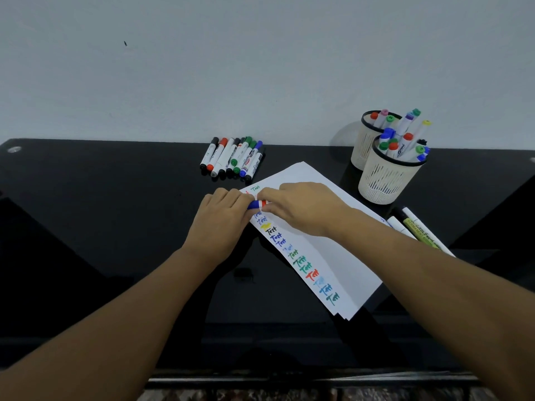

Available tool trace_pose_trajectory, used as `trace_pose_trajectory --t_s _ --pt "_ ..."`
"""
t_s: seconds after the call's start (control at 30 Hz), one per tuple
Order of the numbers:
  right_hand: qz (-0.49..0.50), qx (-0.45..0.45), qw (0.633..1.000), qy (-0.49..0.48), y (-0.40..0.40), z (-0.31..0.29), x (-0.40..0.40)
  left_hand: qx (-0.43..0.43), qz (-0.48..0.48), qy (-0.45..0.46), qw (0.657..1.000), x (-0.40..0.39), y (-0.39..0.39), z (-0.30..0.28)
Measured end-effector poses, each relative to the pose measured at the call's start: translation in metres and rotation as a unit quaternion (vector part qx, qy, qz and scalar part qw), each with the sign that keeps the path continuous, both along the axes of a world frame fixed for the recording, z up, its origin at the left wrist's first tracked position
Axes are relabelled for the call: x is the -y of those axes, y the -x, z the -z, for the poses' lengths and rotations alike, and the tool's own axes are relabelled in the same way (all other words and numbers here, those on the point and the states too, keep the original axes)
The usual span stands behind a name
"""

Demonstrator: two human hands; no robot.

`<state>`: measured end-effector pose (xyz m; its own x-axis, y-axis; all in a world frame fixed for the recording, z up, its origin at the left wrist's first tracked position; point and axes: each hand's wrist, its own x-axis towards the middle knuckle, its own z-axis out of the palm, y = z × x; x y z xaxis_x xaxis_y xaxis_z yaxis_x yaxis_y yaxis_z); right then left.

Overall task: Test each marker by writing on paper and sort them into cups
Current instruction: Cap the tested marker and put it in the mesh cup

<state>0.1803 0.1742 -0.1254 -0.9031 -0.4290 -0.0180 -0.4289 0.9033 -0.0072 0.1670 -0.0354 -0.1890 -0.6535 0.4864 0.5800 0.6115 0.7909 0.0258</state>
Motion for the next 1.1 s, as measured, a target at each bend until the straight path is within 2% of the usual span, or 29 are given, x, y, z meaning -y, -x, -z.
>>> trace_pose_trajectory --t_s 0.17,0.3,0.43,0.57,0.67,0.8,0.97,1.1 --pt "0.016 -0.058 0.998 -0.013 0.0 0.005 -0.007 -0.037 0.032 0.075 0.996 -0.001 0.006 -0.012" --pt "0.01 -0.09 0.996 -0.004 -0.004 0.008 -0.005 0.002 0.065 0.095 0.993 0.002 0.008 -0.023" --pt "0.028 -0.045 0.997 0.054 -0.008 0.014 -0.008 0.131 0.03 -0.041 0.99 0.009 -0.002 -0.017" --pt "0.025 0.016 0.993 0.117 -0.01 0.018 -0.006 0.181 0.013 -0.083 0.98 0.014 -0.009 -0.004" --pt "0.026 0.009 0.995 0.092 -0.01 0.016 -0.002 0.174 -0.003 -0.11 0.979 0.014 -0.007 -0.002" --pt "0.024 -0.019 0.998 0.053 -0.007 0.016 0.003 0.153 0.022 -0.08 0.985 0.012 -0.011 -0.002" --pt "0.032 -0.03 0.996 0.08 -0.007 0.016 0.014 0.134 0.018 -0.096 0.986 0.011 -0.013 -0.004" --pt "0.026 0.024 0.993 0.111 -0.007 0.012 0.018 0.128 0.008 -0.102 0.986 0.012 -0.015 -0.003"
